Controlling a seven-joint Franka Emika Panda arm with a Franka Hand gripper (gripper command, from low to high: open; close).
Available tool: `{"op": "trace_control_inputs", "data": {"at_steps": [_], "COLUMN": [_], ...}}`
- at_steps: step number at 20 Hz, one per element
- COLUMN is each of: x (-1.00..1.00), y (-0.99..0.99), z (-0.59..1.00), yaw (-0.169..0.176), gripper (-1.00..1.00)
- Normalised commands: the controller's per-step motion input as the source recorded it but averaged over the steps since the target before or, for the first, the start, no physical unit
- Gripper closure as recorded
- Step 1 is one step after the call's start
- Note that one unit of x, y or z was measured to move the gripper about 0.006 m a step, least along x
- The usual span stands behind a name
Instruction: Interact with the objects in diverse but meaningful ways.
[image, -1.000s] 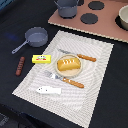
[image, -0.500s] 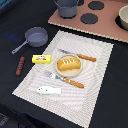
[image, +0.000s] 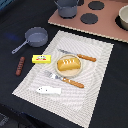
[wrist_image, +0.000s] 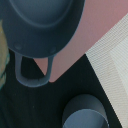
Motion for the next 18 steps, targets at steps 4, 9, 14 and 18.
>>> {"op": "trace_control_inputs", "data": {"at_steps": [4,9,14,18], "x": [0.0,0.0,0.0,0.0], "y": [0.07,0.03,0.01,0.03], "z": [-0.41,-0.39,-0.3,-0.31], "yaw": [0.0,0.0,0.0,0.0], "gripper": [-1.0,-1.0,-1.0,-1.0]}}
